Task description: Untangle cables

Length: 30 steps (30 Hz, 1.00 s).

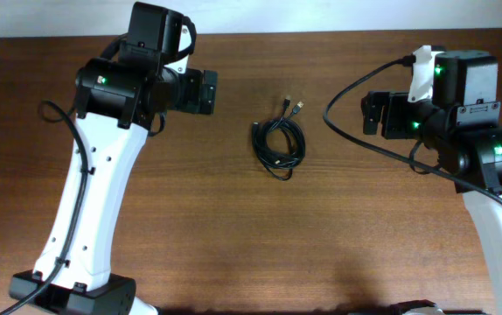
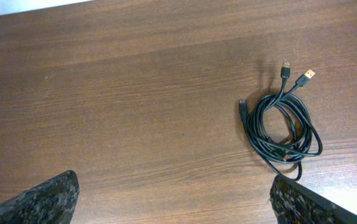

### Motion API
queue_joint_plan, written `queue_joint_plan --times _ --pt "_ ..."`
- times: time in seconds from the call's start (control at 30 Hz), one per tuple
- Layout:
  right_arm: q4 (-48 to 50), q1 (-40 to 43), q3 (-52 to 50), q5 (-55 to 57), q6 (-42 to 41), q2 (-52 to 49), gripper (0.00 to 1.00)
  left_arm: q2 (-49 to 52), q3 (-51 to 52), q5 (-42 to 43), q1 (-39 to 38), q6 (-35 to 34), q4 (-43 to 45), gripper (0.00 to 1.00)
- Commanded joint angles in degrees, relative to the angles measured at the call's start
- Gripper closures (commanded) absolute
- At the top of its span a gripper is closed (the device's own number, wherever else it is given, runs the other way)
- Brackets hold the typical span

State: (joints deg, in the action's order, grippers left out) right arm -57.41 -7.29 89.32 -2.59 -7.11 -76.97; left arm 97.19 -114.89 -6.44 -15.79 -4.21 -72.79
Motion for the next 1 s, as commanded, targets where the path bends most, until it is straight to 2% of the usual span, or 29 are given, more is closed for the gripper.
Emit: queue_joint_plan --times 0.0,0.13,0.27,0.37,0.57,0.73,0.9,0.97 --pt "-0.09 -0.59 1.01 -1.66 0.66 0.92 0.01 -1.31 -0.96 0.98 -0.09 -0.94 -0.52 0.01" --pt "-2.82 -0.59 1.01 4.09 -1.88 -0.87 0.06 -0.39 0.92 2.36 -0.24 -0.94 2.8 0.01" --pt "-3.37 -0.59 1.01 4.66 -1.97 -0.87 0.06 4.42 1.44 6.32 -0.26 -0.96 7.58 0.01" --pt "-3.85 -0.59 1.01 4.81 -1.97 -0.87 0.06 11.47 1.44 9.94 -0.46 -0.94 12.59 0.01" --pt "-3.21 -0.59 1.01 6.32 -1.77 -0.87 0.06 27.41 1.44 10.14 -0.31 -0.11 16.9 0.01" --pt "-3.28 -0.59 1.01 6.29 -1.77 -0.94 0.06 35.3 1.44 10.49 -0.72 -6.78 17.05 0.01" --pt "-3.32 -0.59 1.01 6.29 -1.77 -0.98 0.06 37.73 1.44 22.43 -1.38 -7.15 17.46 0.01" --pt "-3.39 -0.59 1.01 6.29 -1.77 -0.98 0.06 37.7 1.44 23.19 -2.82 -9.75 17.27 0.01"
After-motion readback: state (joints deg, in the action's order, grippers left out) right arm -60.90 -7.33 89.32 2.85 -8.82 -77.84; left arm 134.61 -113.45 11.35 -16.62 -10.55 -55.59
